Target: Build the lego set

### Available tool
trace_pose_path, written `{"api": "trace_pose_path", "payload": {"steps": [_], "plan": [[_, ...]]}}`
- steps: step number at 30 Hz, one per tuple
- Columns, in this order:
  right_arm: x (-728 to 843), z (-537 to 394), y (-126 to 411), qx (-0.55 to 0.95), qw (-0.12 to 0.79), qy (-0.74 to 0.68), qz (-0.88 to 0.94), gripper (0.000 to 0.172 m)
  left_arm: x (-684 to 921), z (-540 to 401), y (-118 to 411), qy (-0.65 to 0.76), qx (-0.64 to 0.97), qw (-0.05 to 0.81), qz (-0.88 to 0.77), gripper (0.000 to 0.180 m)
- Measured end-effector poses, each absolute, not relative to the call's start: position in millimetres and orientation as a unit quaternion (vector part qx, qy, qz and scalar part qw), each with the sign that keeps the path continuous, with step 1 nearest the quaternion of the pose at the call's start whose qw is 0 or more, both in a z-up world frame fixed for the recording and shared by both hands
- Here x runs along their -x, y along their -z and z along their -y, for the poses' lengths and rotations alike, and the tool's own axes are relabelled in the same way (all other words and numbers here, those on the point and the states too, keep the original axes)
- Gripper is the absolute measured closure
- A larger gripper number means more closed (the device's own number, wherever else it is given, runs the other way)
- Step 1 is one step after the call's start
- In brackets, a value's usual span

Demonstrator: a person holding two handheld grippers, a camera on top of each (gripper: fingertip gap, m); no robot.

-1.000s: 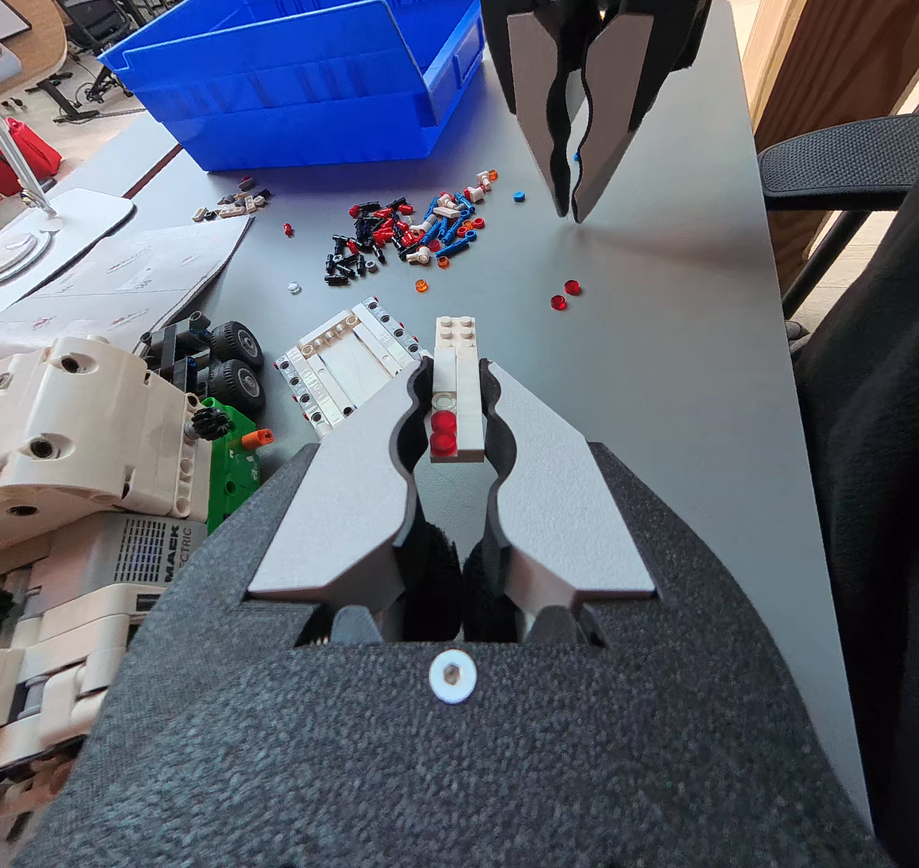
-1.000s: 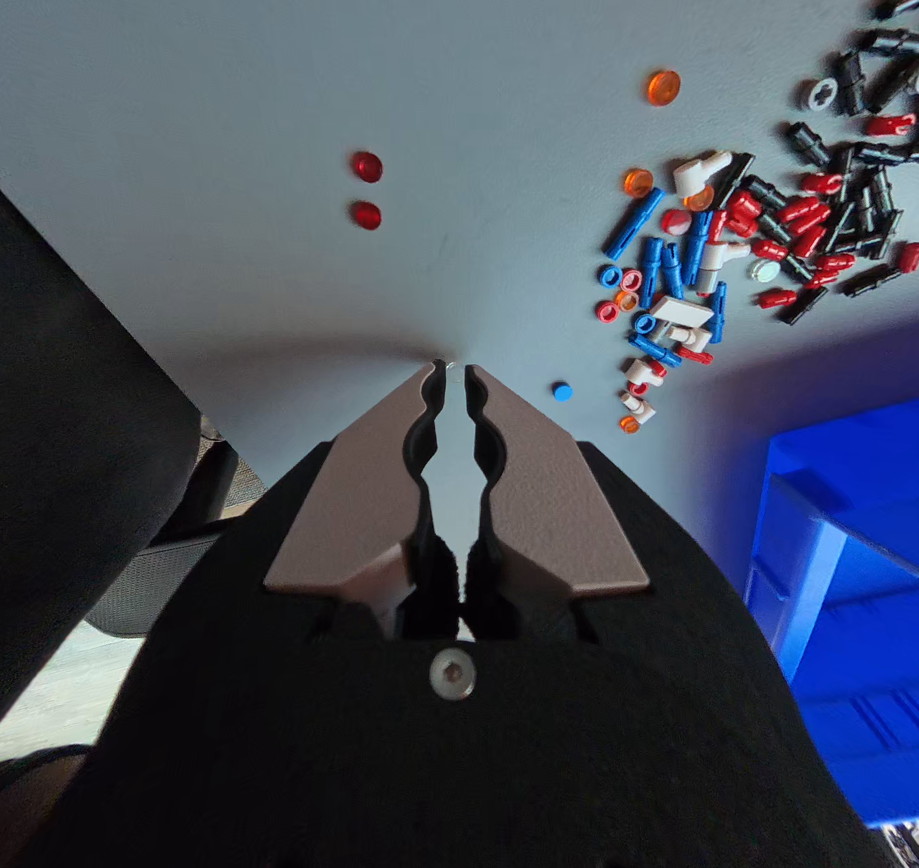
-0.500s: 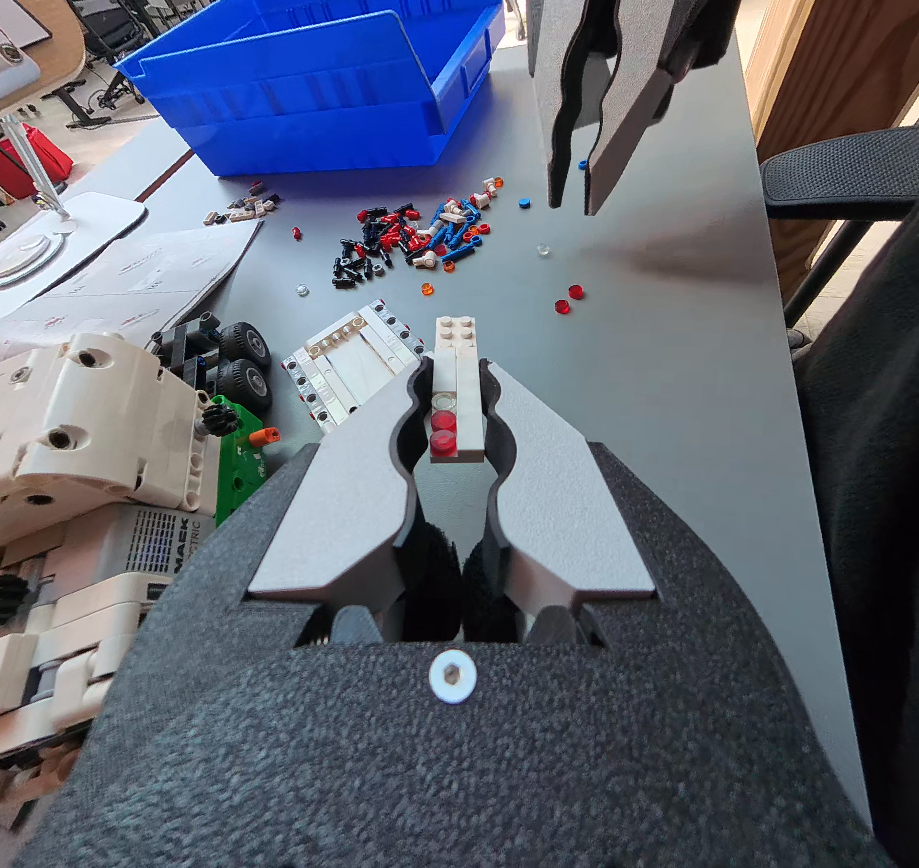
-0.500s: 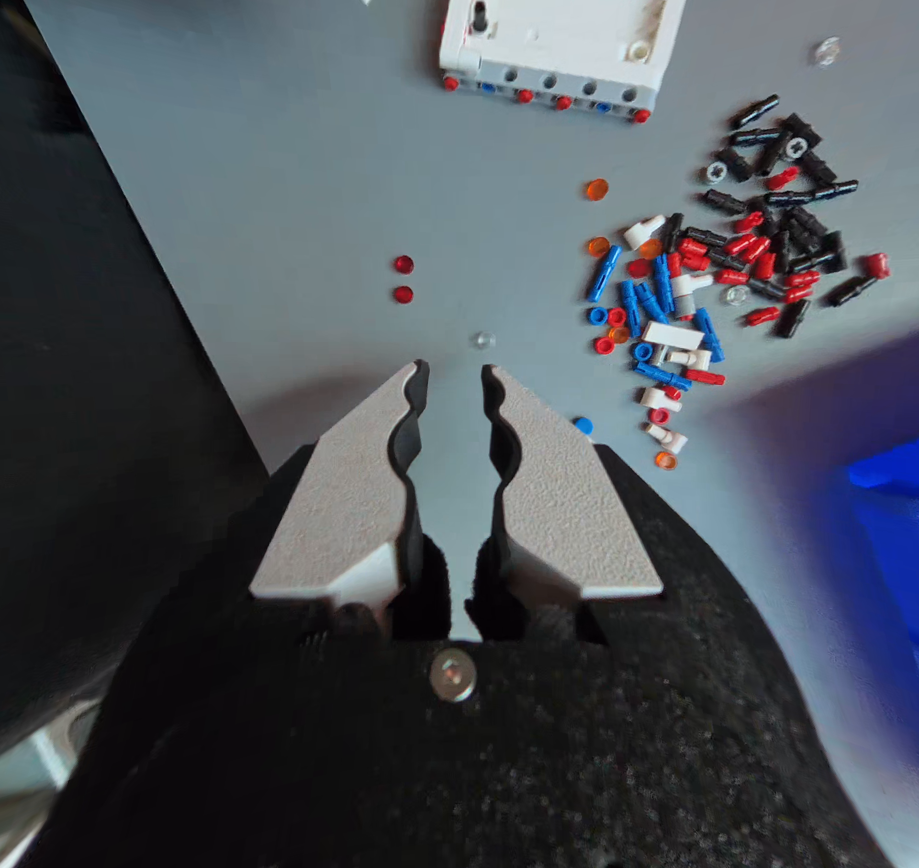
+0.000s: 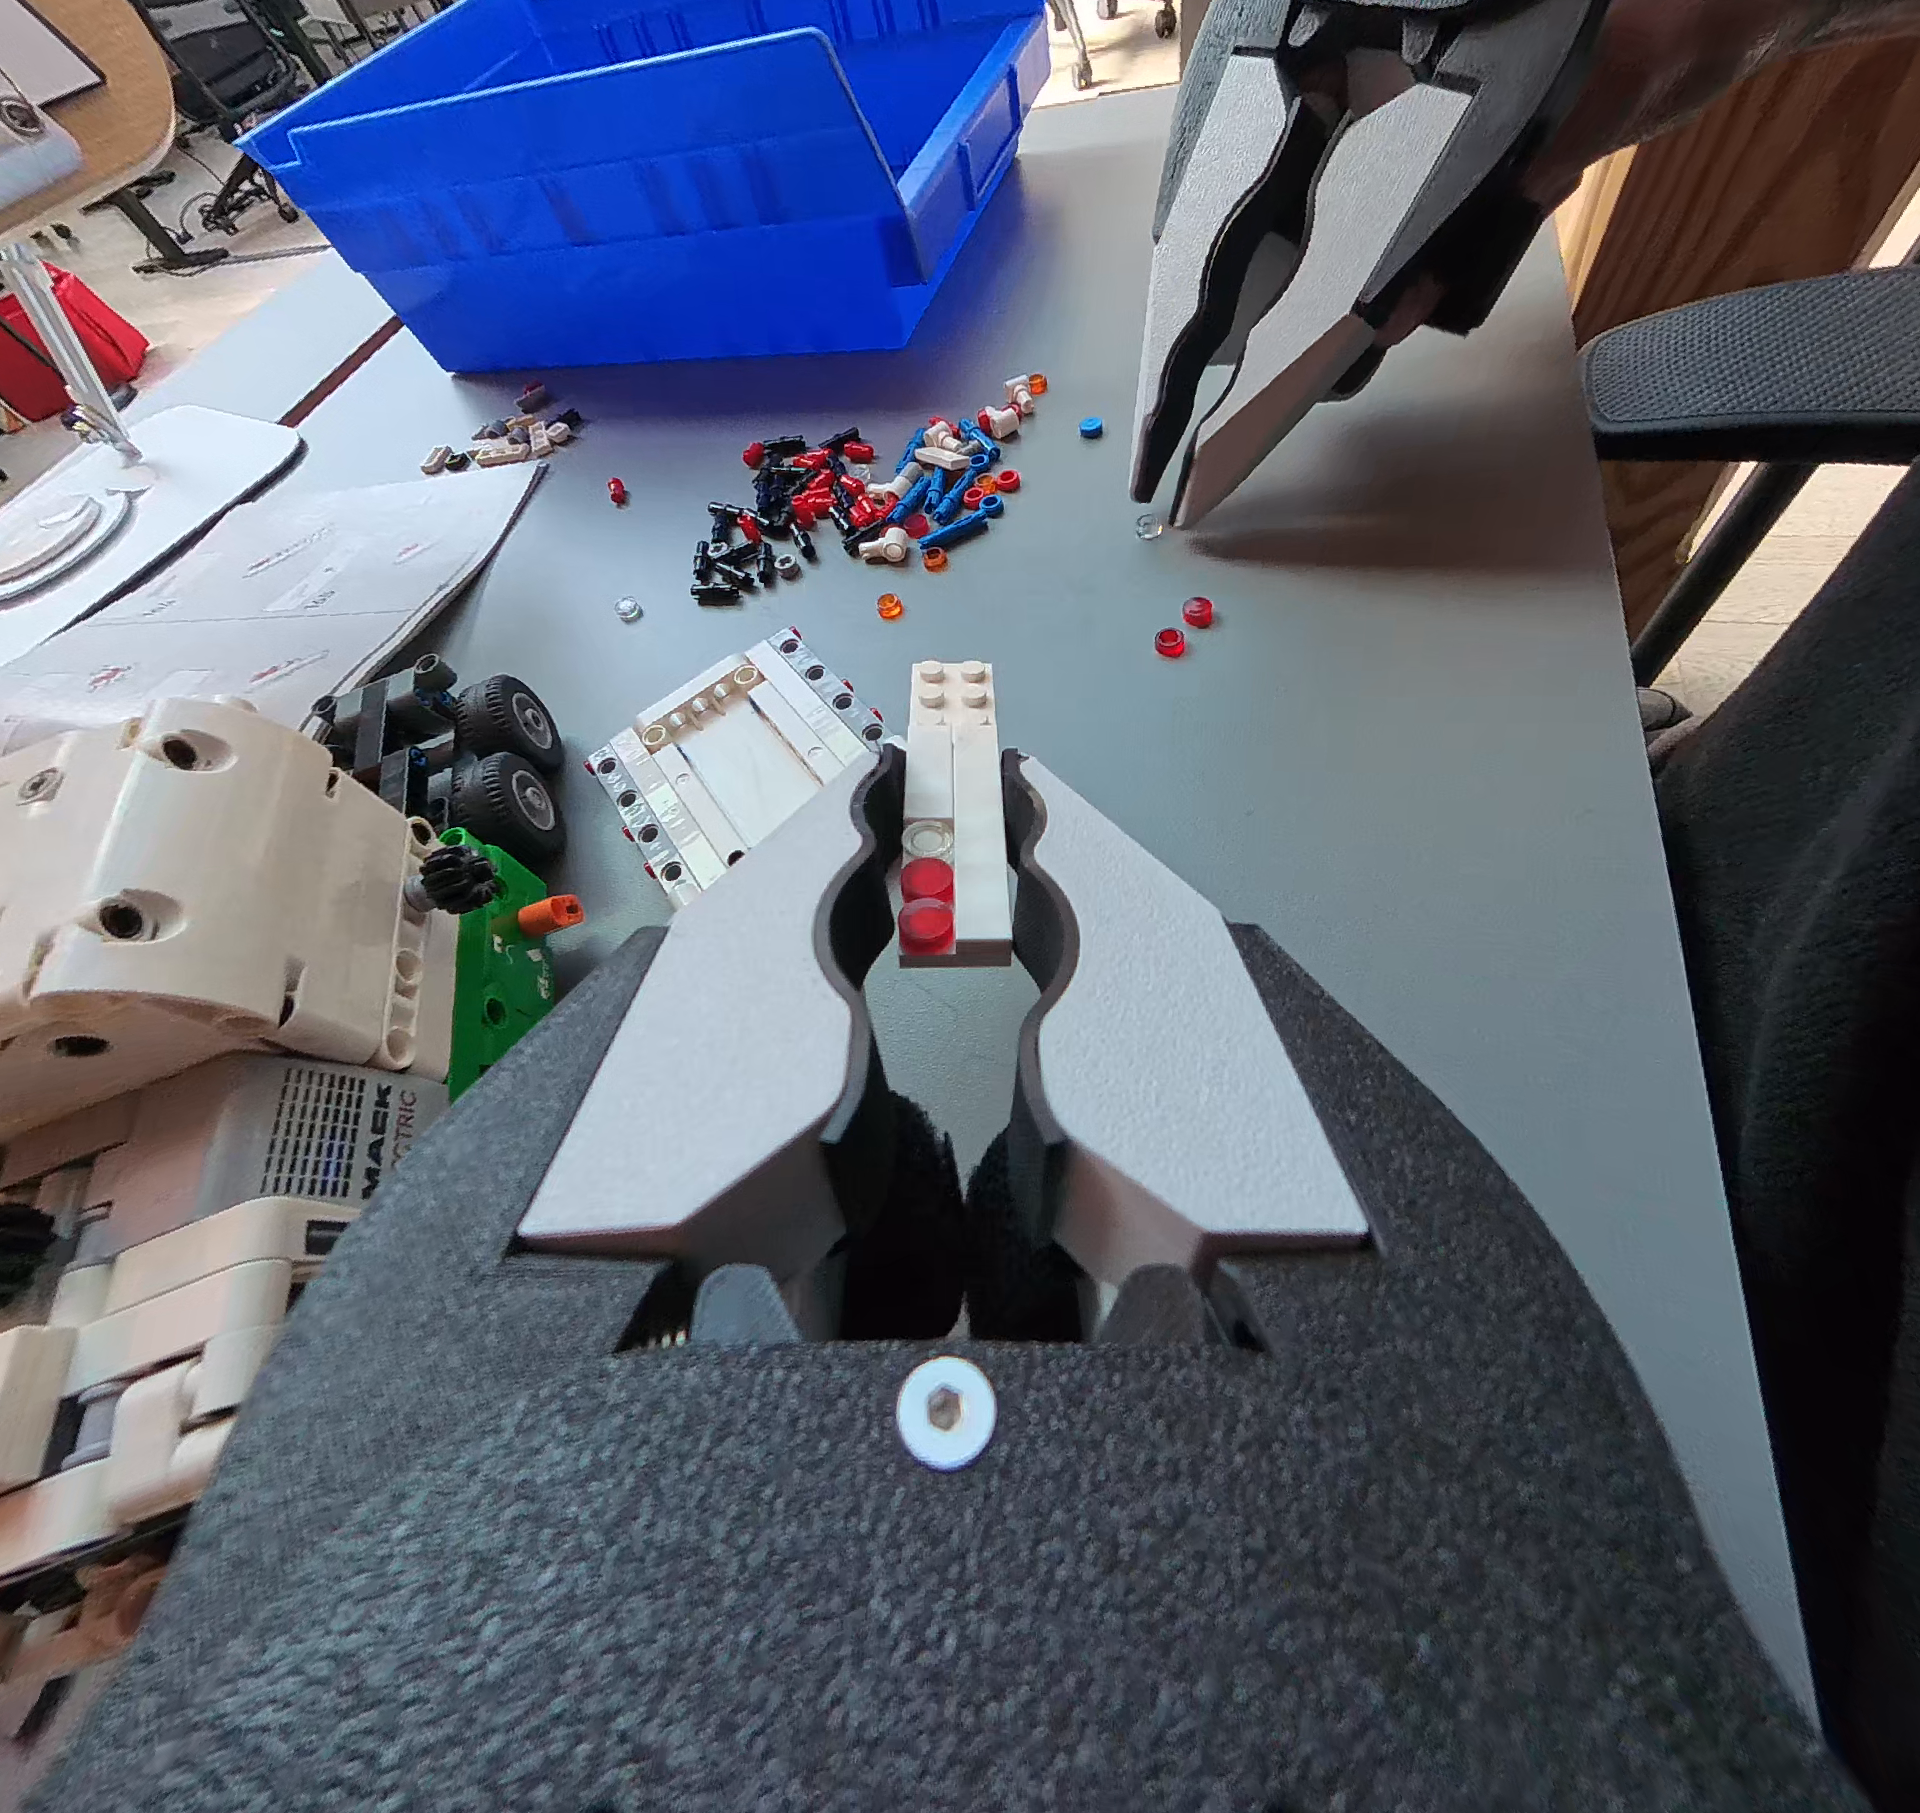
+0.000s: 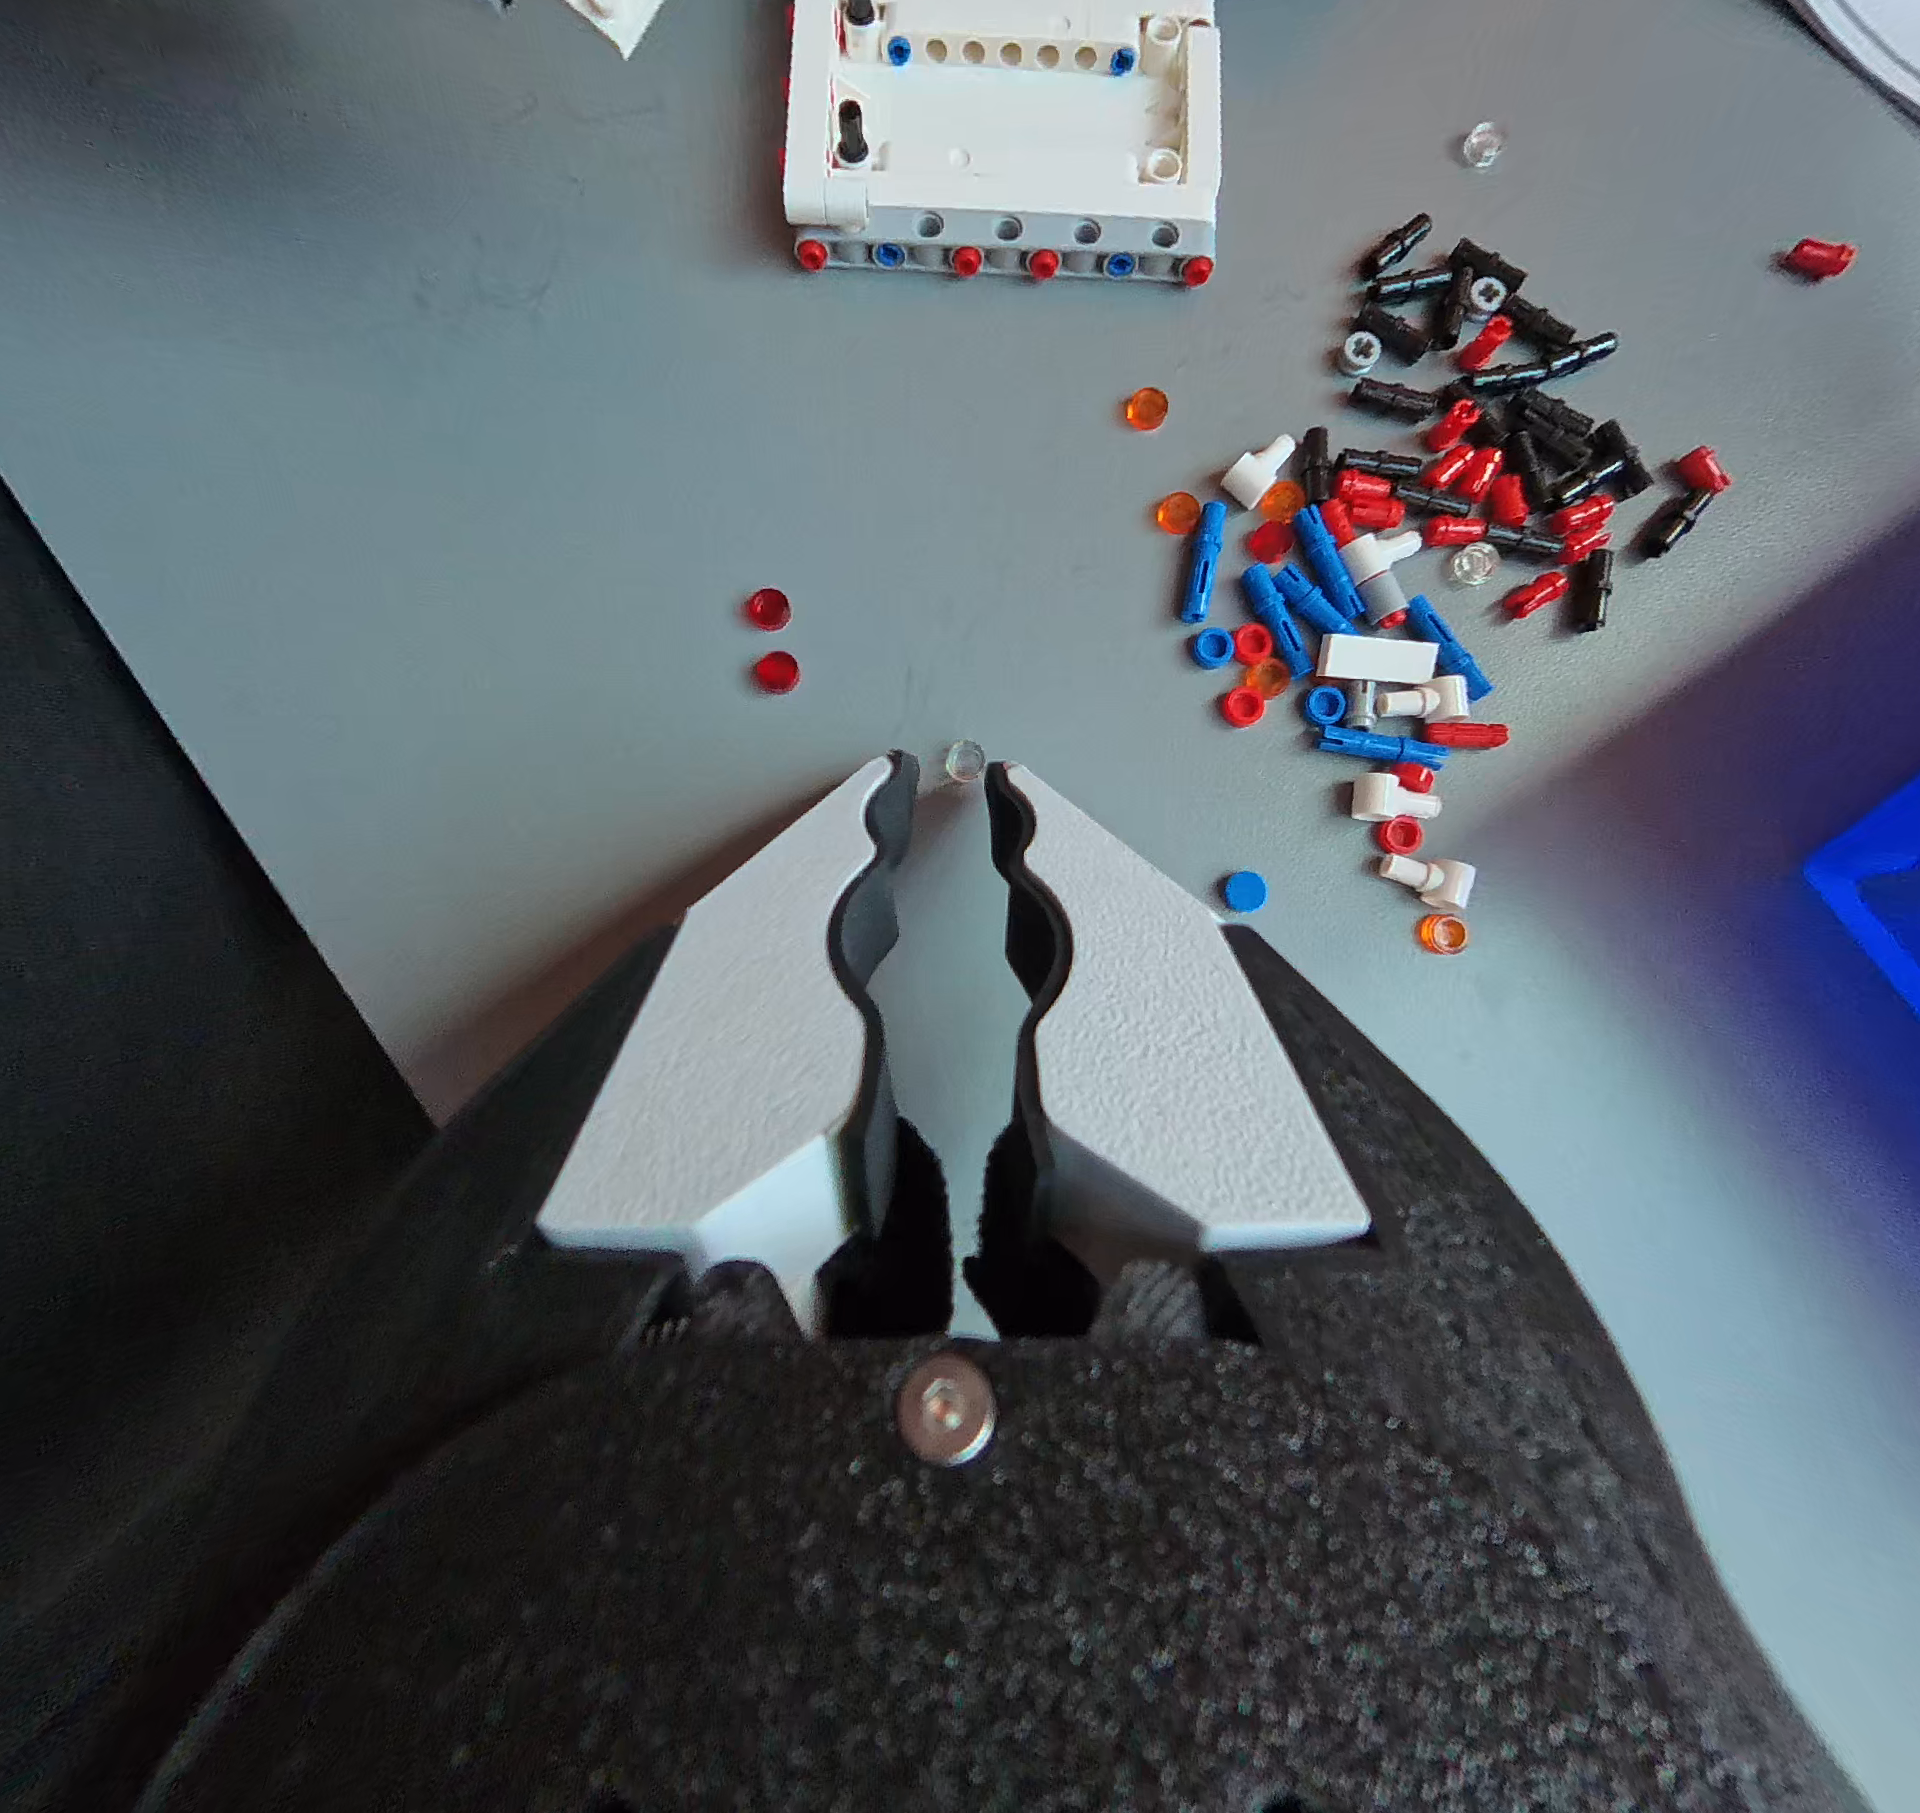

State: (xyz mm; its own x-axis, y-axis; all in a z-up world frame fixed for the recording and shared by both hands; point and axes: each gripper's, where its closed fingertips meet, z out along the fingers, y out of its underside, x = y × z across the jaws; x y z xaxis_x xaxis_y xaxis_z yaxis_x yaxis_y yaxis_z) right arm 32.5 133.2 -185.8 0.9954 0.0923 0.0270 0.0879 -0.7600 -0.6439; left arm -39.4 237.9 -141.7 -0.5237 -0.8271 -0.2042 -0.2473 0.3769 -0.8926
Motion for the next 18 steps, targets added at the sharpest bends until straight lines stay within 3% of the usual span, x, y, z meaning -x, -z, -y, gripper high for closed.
{"api": "trace_pose_path", "payload": {"steps": [1, 14, 18], "plan": [[-34.5, -134.0, 186.4, 0.938, 0.343, 0.004, 0.045, 0.159, 39.4, -237.8, 141.7, 0.431, 0.353, 0.336, -0.759, 0.164], [-32.7, -143.9, 185.7, 0.935, 0.351, 0.015, 0.057, 0.166, 39.6, -235.5, 142.1, 0.427, 0.345, 0.34, -0.764, 0.164], [17.1, -179.0, 143.7, 0.888, 0.424, -0.178, 0.024, 0.166, 39.4, -230.1, 142.1, 0.42, 0.328, 0.351, -0.77, 0.164]]}}
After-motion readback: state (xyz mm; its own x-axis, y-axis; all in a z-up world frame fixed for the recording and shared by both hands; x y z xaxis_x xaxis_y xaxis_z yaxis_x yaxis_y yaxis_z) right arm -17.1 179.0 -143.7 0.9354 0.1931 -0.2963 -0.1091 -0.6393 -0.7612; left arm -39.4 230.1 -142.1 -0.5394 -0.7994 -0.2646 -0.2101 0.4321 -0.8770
